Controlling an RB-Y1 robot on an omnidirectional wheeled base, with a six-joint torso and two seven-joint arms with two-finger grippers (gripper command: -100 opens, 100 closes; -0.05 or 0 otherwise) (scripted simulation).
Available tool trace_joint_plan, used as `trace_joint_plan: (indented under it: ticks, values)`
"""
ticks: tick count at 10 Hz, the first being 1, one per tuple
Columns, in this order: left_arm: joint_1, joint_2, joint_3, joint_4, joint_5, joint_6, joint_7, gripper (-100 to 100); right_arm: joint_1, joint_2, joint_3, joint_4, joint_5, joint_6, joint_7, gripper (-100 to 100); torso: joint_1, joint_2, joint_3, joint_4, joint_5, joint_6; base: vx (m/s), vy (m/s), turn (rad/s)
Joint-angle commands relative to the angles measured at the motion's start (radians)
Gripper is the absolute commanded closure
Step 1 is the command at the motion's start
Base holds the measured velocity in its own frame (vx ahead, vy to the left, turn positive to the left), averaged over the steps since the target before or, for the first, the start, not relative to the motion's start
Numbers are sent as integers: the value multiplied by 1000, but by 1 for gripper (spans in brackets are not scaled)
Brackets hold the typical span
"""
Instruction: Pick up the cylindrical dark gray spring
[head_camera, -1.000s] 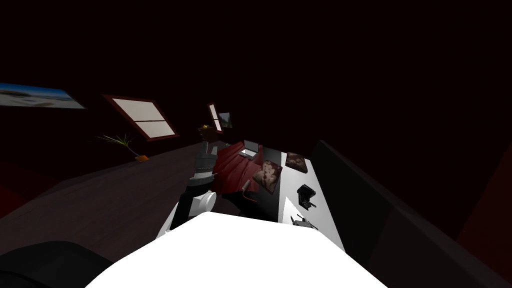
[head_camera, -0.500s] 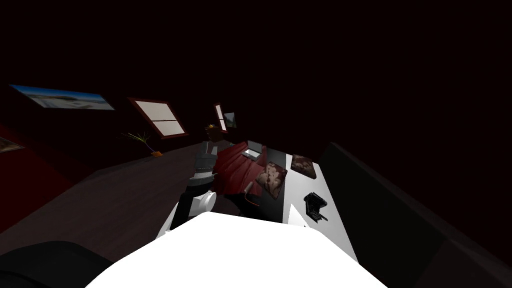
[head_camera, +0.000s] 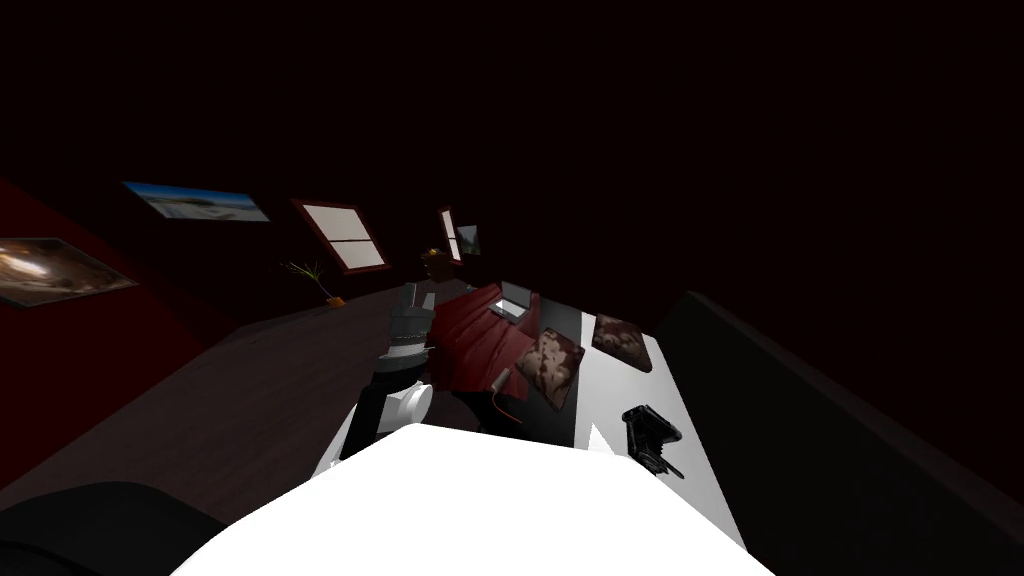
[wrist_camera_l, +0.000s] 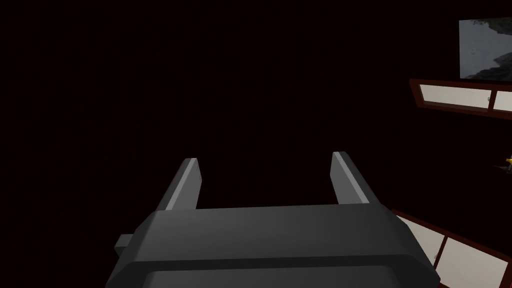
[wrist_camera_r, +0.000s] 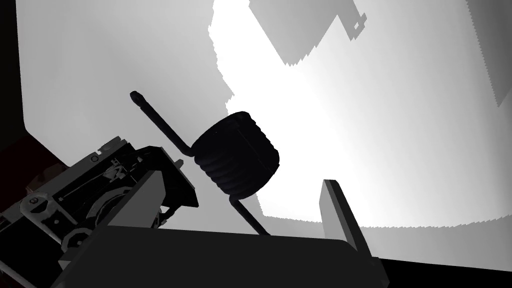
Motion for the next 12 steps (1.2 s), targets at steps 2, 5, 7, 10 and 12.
trace_joint_plan:
  ticks: [2,5,7,10,12]
  values:
    - [0,0,0,0,0,0,0,0,6,-17,28,-6,-19,21,11,-100,0,1,0,0,0,0,34,-5,25]
    - [0,0,0,0,0,0,0,0,-52,15,37,50,-27,49,18,-100,-1,5,3,1,0,0,-29,-28,44]
    - [0,0,0,0,0,0,0,0,-96,39,41,92,-30,66,21,-100,-5,8,5,2,-1,0,-77,-74,58]
    - [0,0,0,0,0,0,0,0,-118,53,37,117,-23,69,19,-100,-3,7,4,2,-1,0,-38,-42,33]
    - [0,0,0,0,0,0,0,0,-120,54,37,119,-22,69,18,100,-1,5,3,1,0,0,0,0,0]
